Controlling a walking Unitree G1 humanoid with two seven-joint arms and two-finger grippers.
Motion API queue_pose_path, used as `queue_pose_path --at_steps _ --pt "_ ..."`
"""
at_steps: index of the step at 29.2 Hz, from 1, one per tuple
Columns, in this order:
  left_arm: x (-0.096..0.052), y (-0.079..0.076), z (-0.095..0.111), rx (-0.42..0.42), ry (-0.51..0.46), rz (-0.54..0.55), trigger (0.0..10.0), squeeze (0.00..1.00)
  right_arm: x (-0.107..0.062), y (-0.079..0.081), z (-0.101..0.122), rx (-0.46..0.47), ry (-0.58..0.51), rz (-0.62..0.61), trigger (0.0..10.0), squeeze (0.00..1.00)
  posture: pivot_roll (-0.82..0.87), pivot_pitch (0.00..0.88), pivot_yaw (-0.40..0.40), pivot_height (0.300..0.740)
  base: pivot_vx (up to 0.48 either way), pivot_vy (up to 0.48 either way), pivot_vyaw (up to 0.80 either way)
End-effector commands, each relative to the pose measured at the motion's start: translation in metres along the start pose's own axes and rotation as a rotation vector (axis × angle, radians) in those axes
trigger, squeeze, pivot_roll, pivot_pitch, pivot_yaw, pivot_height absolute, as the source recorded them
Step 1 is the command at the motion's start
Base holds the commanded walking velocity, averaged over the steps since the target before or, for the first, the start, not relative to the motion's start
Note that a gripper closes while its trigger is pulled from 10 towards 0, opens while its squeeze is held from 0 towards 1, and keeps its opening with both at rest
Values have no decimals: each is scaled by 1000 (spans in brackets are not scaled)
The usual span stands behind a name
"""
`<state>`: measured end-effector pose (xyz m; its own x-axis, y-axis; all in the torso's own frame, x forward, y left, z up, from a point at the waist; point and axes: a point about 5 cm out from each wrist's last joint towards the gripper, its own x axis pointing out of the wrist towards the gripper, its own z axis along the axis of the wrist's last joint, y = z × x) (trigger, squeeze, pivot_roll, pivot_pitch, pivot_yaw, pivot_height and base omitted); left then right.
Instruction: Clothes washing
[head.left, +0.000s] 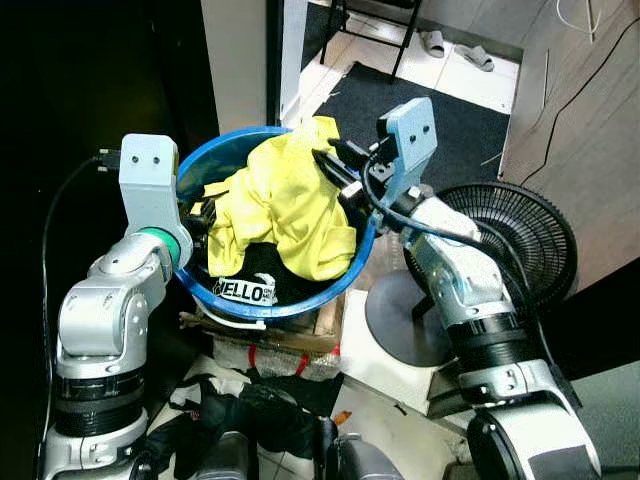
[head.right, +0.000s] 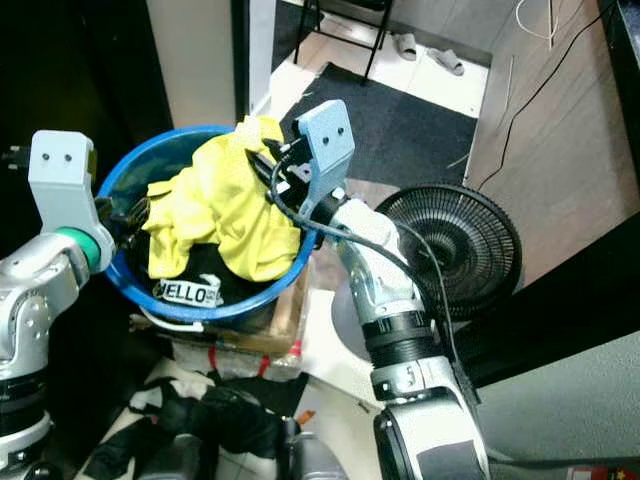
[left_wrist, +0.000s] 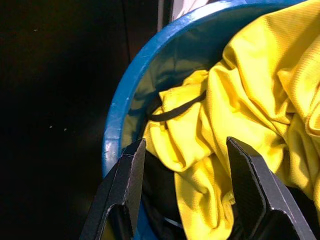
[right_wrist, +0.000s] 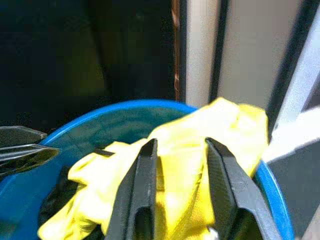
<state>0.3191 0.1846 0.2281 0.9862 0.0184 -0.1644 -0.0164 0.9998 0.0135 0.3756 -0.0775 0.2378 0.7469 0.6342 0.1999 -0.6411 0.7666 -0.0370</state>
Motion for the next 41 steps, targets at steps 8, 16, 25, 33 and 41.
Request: queue_pose_path --at_steps 8,16,25,33,41 --pt "-3 1 -9 -5 30 14 10000 0 27 7 -22 148 173 -39 10000 0 112 187 -53 740 0 0 0" --pt "-8 7 -11 -4 38 38 10000 0 37 13 -33 243 273 -51 10000 0 128 209 -64 740 0 0 0" --pt "-11 5 -14 -4 50 40 10000 0 27 6 -56 204 427 -138 10000 0 123 224 -65 740 0 0 0" --pt "-10 3 -13 -4 51 32 10000 0 16 -12 -61 227 465 -272 10000 0 120 219 -60 740 0 0 0" --pt "-11 7 -13 2 52 40 10000 0 9 -18 -69 352 475 -406 10000 0 136 213 -57 740 0 0 0"
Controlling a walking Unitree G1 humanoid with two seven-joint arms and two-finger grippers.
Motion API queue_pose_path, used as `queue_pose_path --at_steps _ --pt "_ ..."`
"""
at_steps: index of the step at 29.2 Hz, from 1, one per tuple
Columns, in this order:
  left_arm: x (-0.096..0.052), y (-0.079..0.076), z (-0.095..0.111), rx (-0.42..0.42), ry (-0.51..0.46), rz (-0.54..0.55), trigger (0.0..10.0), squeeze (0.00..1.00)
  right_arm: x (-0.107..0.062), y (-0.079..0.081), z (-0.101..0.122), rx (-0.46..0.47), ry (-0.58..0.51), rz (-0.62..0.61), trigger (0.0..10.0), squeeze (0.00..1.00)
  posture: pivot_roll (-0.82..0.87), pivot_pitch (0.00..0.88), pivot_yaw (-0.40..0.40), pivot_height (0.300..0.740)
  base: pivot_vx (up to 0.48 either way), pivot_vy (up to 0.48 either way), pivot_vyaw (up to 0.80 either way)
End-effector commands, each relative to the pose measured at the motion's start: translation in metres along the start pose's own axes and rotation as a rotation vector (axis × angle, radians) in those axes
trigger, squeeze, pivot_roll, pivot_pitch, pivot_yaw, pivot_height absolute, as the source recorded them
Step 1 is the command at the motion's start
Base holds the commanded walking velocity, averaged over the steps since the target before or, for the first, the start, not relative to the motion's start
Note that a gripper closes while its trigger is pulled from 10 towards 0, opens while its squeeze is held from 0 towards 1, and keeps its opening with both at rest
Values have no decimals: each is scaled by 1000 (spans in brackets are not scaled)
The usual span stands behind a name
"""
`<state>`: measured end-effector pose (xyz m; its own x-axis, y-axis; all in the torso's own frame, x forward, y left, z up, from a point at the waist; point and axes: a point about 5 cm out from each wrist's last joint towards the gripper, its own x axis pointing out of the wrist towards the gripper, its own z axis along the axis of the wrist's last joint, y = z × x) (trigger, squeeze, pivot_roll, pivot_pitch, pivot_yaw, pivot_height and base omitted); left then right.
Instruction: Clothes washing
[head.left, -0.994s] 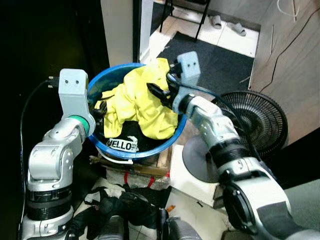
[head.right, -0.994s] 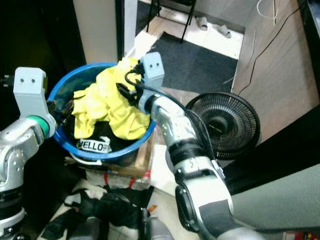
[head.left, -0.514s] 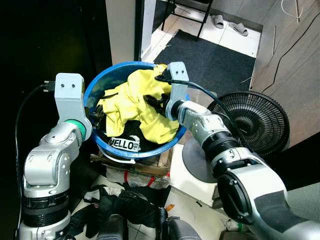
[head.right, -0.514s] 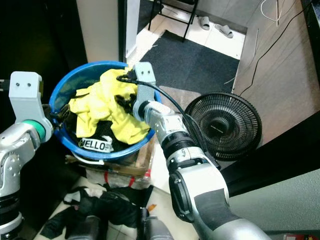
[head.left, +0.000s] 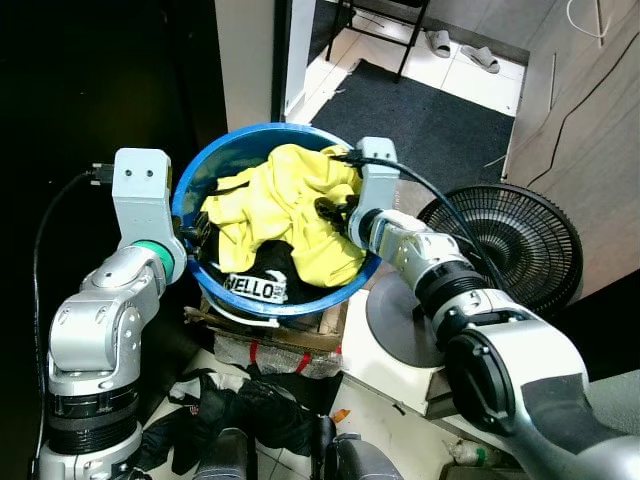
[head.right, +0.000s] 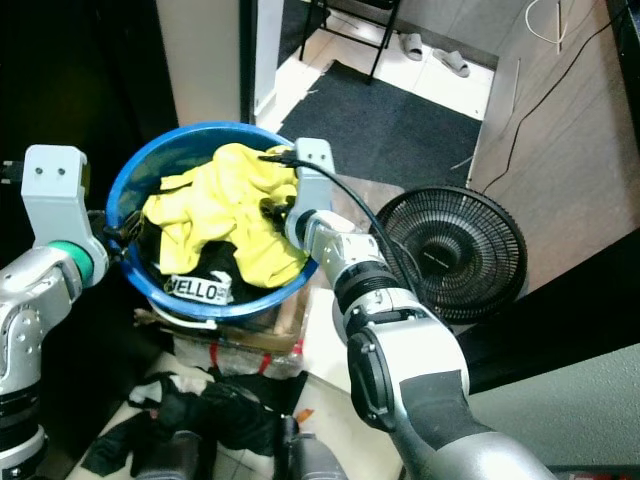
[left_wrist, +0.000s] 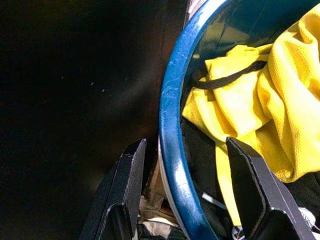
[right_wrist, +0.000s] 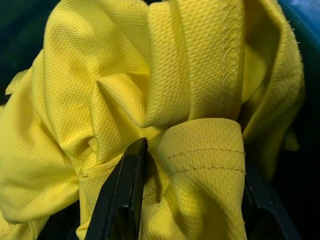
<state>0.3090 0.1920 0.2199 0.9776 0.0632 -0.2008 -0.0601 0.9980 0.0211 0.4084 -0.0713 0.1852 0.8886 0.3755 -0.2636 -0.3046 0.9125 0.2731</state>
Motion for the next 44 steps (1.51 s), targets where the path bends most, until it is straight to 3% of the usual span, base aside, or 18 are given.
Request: queue_pose_path --at_steps 1,3,4,10,12,16,21,22,23,24,39,44 --pt "-2 0 -3 5 14 -3 10000 0 -1 -8 -12 45 49 -34 10000 0 136 213 -56 740 0 0 0" --pt "-2 0 -3 6 14 -3 10000 0 -1 -6 -13 43 55 -16 10000 0 137 212 -55 740 0 0 0" --pt "-2 0 -3 7 13 -3 10000 0 1 5 -16 14 73 88 10000 0 137 212 -55 740 0 0 0" --pt "-2 1 -2 7 12 0 10000 0 3 22 -25 -34 111 173 10000 0 142 221 -60 740 0 0 0" --pt "-2 1 -2 7 12 0 10000 0 3 22 -25 -34 111 173 10000 0 142 221 -60 740 0 0 0" --pt "-5 2 -2 8 13 9 10000 0 6 38 -26 -65 115 205 10000 0 154 231 -68 740 0 0 0" --pt "-6 4 -2 7 12 16 10000 0 6 40 -24 -60 109 198 10000 0 159 235 -73 740 0 0 0" --pt "-7 5 -2 7 13 19 10000 0 6 39 -24 -55 108 190 2157 0 159 237 -73 740 0 0 0" --pt "-7 5 -2 7 13 19 10000 0 6 39 -24 -55 108 190 2157 0 159 237 -73 740 0 0 0" --pt "-7 5 -2 7 14 24 10000 0 6 37 -24 -50 102 171 0 0 158 240 -75 740 0 0 0" --pt "-6 4 -4 -2 19 22 10000 0 5 24 -14 0 47 130 0 0 140 240 -72 740 0 0 0" --pt "-5 5 -2 -3 11 25 10000 0 2 17 14 12 -90 133 0 0 138 225 -68 740 0 0 0"
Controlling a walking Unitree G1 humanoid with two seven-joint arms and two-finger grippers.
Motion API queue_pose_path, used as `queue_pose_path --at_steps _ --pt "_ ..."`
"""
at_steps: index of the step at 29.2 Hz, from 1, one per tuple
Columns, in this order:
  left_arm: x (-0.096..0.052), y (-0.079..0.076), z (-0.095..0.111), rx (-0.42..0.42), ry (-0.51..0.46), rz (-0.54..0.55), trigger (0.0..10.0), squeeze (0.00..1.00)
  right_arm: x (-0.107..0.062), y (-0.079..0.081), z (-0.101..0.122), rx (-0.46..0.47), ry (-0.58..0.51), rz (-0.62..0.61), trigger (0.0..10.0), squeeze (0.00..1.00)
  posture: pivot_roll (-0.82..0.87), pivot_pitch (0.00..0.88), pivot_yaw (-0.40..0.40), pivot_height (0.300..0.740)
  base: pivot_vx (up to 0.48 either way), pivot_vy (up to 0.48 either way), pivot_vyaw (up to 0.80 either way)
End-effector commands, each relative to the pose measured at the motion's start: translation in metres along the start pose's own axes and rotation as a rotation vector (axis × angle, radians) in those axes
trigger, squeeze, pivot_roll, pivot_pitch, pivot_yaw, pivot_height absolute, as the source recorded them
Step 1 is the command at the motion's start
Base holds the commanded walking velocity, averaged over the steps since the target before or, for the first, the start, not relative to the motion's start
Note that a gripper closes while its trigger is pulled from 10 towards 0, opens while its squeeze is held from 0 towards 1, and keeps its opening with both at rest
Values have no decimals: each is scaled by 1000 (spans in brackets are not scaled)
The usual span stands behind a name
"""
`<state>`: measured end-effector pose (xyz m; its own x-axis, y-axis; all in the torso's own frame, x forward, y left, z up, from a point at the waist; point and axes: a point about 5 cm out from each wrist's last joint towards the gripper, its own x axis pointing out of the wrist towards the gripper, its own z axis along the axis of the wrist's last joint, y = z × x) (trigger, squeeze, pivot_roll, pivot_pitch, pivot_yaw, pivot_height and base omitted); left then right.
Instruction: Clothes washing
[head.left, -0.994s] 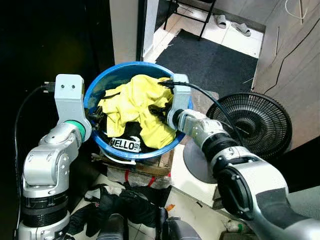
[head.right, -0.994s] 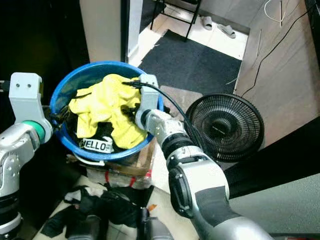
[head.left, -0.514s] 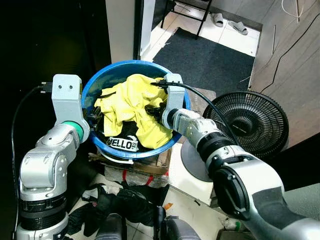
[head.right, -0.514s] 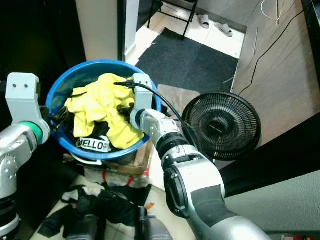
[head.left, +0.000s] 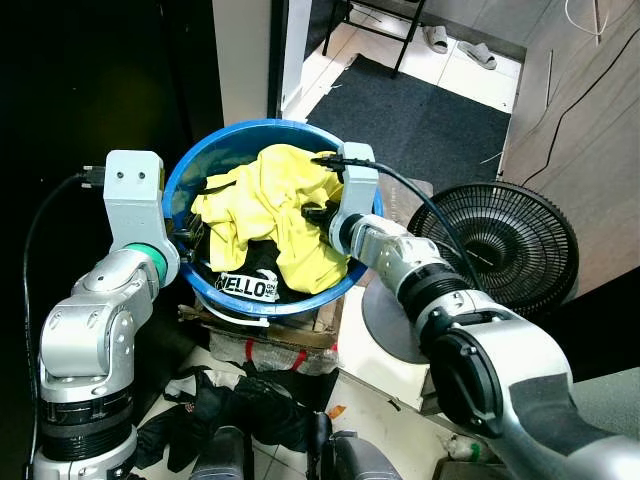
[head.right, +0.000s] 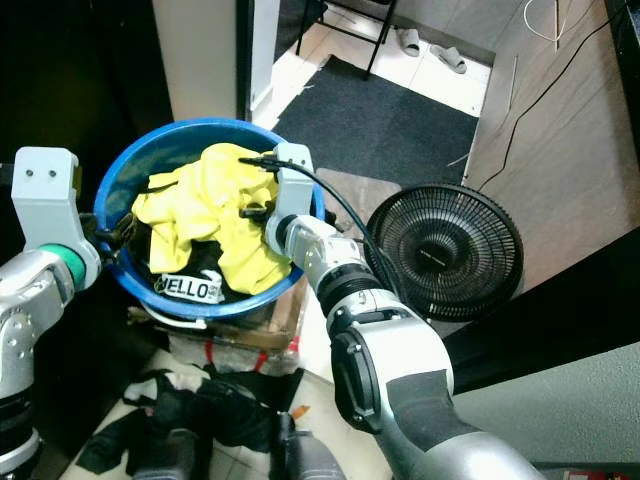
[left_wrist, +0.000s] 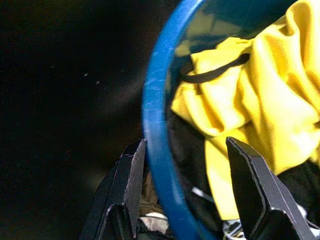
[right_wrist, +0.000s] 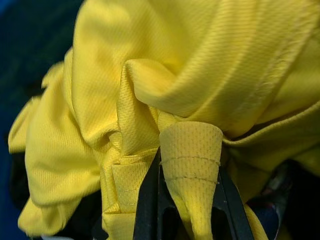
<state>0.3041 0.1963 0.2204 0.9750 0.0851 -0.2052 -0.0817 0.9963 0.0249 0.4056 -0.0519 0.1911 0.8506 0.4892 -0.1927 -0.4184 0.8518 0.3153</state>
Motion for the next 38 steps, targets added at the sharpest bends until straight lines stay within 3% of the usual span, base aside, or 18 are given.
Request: queue_pose_path --at_steps 1,3,6,8,9,10,14,16,20,26,29,30,31,34,38 --pt "-1 0 -1 -2 6 3 10000 0 -2 -3 13 -4 -56 -2 0 0 138 225 -68 740 0 0 0" --pt "0 0 -1 -3 5 4 10000 0 -3 -4 24 -29 -106 1 0 0 135 219 -66 740 0 0 0" --pt "1 -1 0 -4 -2 0 10000 0 -16 -2 81 -122 -385 22 0 0 126 200 -61 740 0 0 0" --pt "1 -1 0 -4 -2 0 10000 0 -16 -2 81 -122 -385 22 0 0 126 200 -61 740 0 0 0" --pt "2 -2 2 -5 -7 -4 10000 0 -25 -4 105 -172 -505 11 6431 0 124 195 -60 740 0 0 0" --pt "3 -3 3 -7 -15 -8 10000 0 -35 -7 122 -222 -602 -15 10000 0 119 175 -55 740 0 0 0" --pt "5 -3 8 -7 -38 -11 10000 0 -60 -20 143 -360 -784 -135 10000 0 115 154 -50 740 0 0 0" --pt "5 -3 8 -7 -38 -11 10000 0 -60 -20 143 -360 -784 -135 10000 0 115 154 -50 740 0 0 0" --pt "7 -2 13 -8 -54 -15 10000 0 -100 -31 160 -511 -1012 -301 10000 0 115 130 -35 740 0 0 0" --pt "12 -3 14 -1 -58 -26 10000 0 -161 -15 218 -653 -1333 -377 10000 0 101 106 -19 740 0 0 0" --pt "12 -4 14 -1 -58 -27 10000 0 -166 -13 223 -663 -1359 -380 10000 0 100 105 -19 740 0 0 0" --pt "13 -5 15 -1 -60 -31 10000 0 -185 -6 238 -699 -1453 -400 10000 0 97 102 -18 740 0 0 0" --pt "13 -5 15 -1 -60 -31 10000 0 -185 -6 238 -699 -1453 -400 10000 0 97 102 -18 740 0 0 0" --pt "14 -6 15 -1 -63 -37 10000 0 -221 14 257 -801 -1638 -430 10000 0 99 95 -15 740 0 0 0" --pt "14 -7 15 -1 -65 -39 10000 0 -221 16 249 -855 -1643 -453 10000 0 103 95 -15 740 0 0 0"
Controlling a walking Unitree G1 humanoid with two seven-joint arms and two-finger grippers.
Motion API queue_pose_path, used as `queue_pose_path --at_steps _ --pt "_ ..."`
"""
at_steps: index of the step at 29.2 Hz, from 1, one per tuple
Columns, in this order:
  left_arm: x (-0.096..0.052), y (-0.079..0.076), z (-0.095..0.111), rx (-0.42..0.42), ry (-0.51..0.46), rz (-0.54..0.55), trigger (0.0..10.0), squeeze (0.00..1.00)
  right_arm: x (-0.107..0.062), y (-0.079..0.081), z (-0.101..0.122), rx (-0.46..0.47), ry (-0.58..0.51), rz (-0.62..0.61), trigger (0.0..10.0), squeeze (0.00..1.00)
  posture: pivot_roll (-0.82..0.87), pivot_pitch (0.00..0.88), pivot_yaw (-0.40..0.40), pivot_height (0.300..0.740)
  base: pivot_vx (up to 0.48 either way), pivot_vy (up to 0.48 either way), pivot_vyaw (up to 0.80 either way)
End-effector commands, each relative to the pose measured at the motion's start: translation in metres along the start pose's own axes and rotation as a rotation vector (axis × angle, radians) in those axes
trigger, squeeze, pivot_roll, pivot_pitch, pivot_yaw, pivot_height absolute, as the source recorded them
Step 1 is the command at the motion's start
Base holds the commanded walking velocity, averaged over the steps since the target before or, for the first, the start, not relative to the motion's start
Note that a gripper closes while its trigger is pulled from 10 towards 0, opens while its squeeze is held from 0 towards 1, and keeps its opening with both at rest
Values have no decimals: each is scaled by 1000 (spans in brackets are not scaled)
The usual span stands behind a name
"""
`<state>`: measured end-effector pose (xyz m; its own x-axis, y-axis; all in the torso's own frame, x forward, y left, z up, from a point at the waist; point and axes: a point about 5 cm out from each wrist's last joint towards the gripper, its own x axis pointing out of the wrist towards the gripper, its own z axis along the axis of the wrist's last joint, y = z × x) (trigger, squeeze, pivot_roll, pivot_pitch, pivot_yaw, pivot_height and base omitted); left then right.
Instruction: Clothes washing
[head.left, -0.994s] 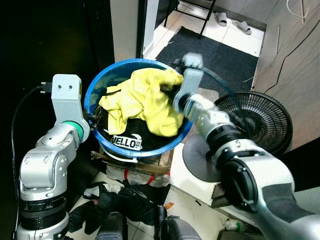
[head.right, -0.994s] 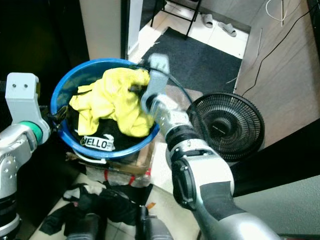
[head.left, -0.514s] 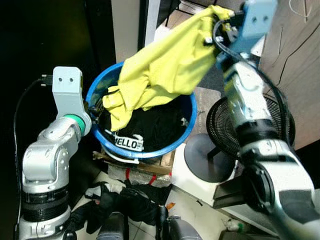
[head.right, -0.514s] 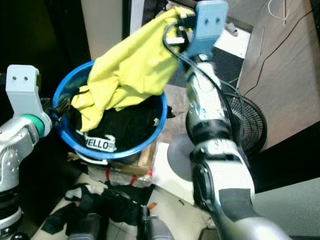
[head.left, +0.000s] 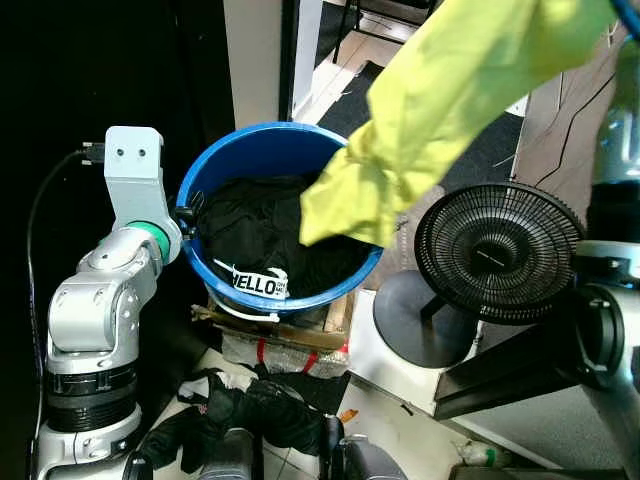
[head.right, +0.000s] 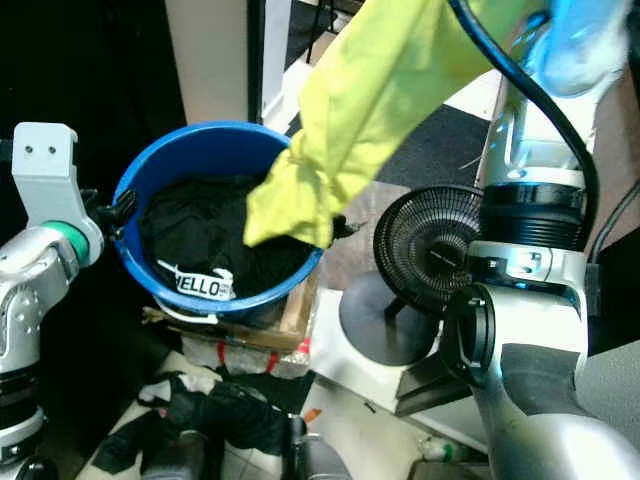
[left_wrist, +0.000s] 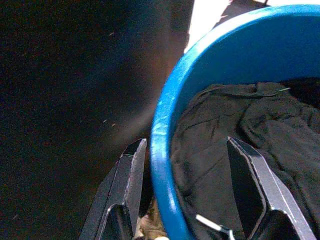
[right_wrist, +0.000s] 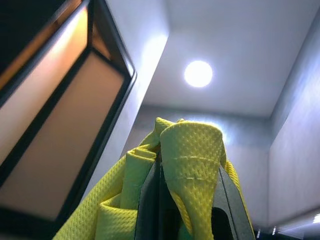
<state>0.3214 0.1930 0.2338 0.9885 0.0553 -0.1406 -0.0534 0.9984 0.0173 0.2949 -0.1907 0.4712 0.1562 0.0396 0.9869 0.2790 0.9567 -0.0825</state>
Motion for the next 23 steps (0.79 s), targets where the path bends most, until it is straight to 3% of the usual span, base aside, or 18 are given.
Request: queue_pose_path --at_steps 1,3,4,6,7,8,10,11,12,13,14,15,17,19,23 --pt "1 -2 -1 1 -1 -10 10000 0 -11 -1 -1 -35 12 0 10000 0 103 96 -15 740 0 0 0" --pt "1 -2 -1 1 -3 -10 10000 0 -19 1 -4 -41 38 7 10000 0 103 96 -15 740 0 0 0" --pt "1 -1 -1 1 -4 -10 10000 0 -27 4 -9 -45 76 26 10000 0 100 94 -14 740 0 0 0" --pt "2 -2 -1 0 -4 -12 10000 0 -58 20 -25 -57 195 139 10000 0 93 95 -14 740 0 0 0" --pt "2 -2 -1 0 -4 -12 10000 0 -58 20 -25 -57 195 139 10000 0 93 95 -14 740 0 0 0" --pt "2 -2 -1 -4 -4 -14 10000 0 -85 34 -38 -75 302 265 10000 0 88 94 -13 740 0 0 0" --pt "2 -2 -1 -4 -4 -14 10000 0 -85 34 -38 -75 302 265 10000 0 88 94 -13 740 0 0 0" --pt "3 -4 -1 -5 -5 -20 10000 0 -105 42 -46 -54 382 321 10000 0 76 95 -16 740 0 0 0" --pt "3 -4 -1 -5 -5 -20 10000 0 -105 42 -46 -54 382 321 10000 0 76 95 -16 740 0 0 0" --pt "4 -5 -1 -6 -6 -25 10000 0 -123 49 -51 -46 433 361 10000 0 74 95 -17 740 0 0 0" --pt "4 -7 0 -9 -8 -29 10000 0 -142 55 -56 0 509 367 10000 0 73 95 -18 740 0 0 0" --pt "4 -7 0 -9 -8 -29 10000 0 -142 55 -56 0 509 367 10000 0 73 95 -18 740 0 0 0" --pt "6 -11 1 -14 -17 -38 10000 0 -169 61 -64 84 659 324 10000 0 65 94 -19 740 0 0 0" --pt "6 -11 2 -15 -20 -40 10000 0 -174 62 -65 103 694 310 10000 0 65 94 -19 740 0 0 0" --pt "2 -18 13 -33 -135 -73 10000 0 -169 65 -67 155 747 226 10000 0 64 87 -25 740 0 0 0"
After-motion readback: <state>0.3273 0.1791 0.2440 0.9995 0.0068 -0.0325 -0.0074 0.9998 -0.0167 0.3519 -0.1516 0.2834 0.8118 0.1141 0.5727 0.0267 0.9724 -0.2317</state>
